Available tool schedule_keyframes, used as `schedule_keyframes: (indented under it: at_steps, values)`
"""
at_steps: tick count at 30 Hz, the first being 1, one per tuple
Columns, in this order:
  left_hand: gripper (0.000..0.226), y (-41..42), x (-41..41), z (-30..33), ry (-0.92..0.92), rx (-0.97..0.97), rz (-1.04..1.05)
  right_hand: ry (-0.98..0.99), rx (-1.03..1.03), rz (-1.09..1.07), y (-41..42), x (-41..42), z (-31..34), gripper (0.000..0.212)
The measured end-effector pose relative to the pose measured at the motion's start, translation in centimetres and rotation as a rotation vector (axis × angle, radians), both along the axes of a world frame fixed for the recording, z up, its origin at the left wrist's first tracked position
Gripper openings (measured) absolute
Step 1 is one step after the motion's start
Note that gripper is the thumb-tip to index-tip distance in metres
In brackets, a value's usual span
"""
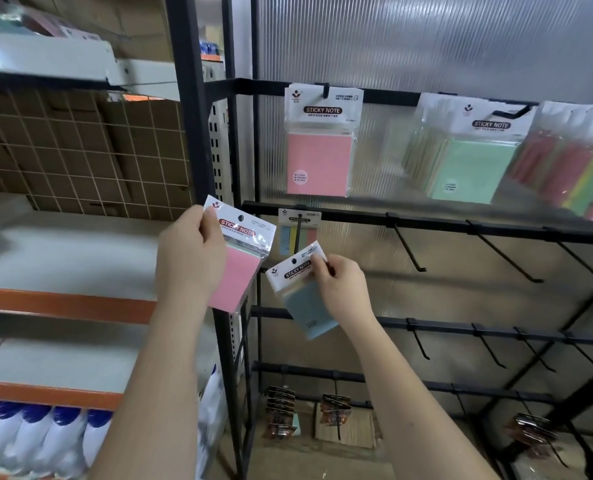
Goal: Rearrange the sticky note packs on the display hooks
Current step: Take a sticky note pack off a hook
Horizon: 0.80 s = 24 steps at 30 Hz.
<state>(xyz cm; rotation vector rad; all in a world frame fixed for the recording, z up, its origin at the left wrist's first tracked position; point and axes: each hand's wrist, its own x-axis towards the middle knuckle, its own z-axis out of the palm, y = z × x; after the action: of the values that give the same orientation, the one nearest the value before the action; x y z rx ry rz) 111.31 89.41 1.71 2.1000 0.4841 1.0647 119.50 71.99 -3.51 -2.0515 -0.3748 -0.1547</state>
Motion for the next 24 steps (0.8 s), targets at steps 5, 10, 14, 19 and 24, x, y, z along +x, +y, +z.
schedule_keyframes:
  at_steps: [5,10,14,19,24]
  values:
    - [0.038,-0.5,-0.3,0.6,0.032,-0.059,-0.037,-0.002,-0.040,-0.006,-1.9,-0.1,2.1,0.040]
    - [0.038,-1.1,0.2,2.0,-0.009,-0.049,-0.058,-0.071,0.015,-0.104,-4.8,-0.5,4.0,0.042]
    - [0.031,-2.1,0.8,3.7,-0.095,-0.030,-0.117,-0.185,0.103,-0.211,-7.0,-1.0,5.8,0.044]
    - [0.034,-4.1,2.3,6.5,-0.238,0.005,-0.203,-0.259,0.220,-0.307,-8.9,-1.8,7.1,0.050]
    - [0.037,-5.6,4.1,9.1,-0.318,-0.028,-0.271,-0.298,0.281,-0.332,-10.1,-2.5,7.5,0.048]
